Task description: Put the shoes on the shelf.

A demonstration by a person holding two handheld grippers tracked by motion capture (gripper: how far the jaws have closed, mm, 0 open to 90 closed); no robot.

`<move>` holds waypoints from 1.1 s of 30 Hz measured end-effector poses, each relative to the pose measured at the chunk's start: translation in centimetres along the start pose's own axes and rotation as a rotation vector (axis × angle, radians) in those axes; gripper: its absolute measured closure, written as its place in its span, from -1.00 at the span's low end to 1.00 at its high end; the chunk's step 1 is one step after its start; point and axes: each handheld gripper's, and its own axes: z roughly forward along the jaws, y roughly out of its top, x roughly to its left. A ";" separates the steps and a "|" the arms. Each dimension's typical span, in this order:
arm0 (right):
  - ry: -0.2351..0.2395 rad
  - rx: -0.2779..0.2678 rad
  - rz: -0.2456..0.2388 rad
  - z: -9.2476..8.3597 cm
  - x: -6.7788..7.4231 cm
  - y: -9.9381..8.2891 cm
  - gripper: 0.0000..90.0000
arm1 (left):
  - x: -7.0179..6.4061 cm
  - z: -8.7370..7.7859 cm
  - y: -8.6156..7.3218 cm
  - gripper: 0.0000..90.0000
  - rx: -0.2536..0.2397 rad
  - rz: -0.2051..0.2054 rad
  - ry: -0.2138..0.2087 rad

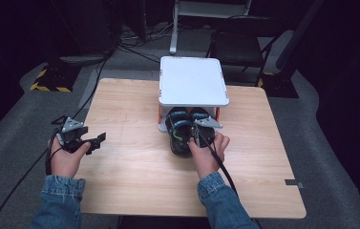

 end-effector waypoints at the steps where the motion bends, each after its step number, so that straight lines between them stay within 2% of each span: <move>1: -0.003 0.000 0.001 0.3 -0.2 0.2 0.71 | 0.1 -0.2 -0.1 -0.48 -0.003 -0.005 0.006; 8: -0.039 -0.020 -0.010 3.0 -0.9 1.7 0.71 | 0.8 -1.4 -0.9 -0.48 -0.007 -0.022 0.022; 13: -0.059 -0.035 -0.011 4.6 -0.9 2.1 0.71 | 1.2 -1.9 -1.4 -0.48 -0.006 -0.035 0.035; 18: -0.069 -0.041 0.012 6.0 -0.7 2.0 0.71 | 1.5 -2.3 -1.7 -0.47 -0.008 -0.041 0.041; 26: -0.085 -0.013 0.028 7.5 -0.7 1.4 0.65 | 1.5 -2.2 -1.8 -0.47 -0.004 -0.041 0.039; 29: -0.089 -0.011 0.019 7.5 -0.7 1.5 0.40 | 1.3 -2.1 -1.7 -0.47 0.000 -0.041 0.033; 31: -0.102 -0.030 0.013 7.5 -0.7 1.4 0.04 | 1.2 -2.0 -1.7 -0.47 0.004 -0.035 0.029; 32: -0.128 -0.046 -0.018 7.4 -0.6 1.4 -0.11 | 1.2 -1.9 -1.6 -0.47 0.002 -0.031 0.028; 33: -0.137 -0.049 -0.034 7.3 -0.6 1.4 -0.13 | 1.1 -1.8 -1.6 -0.47 0.002 -0.031 0.025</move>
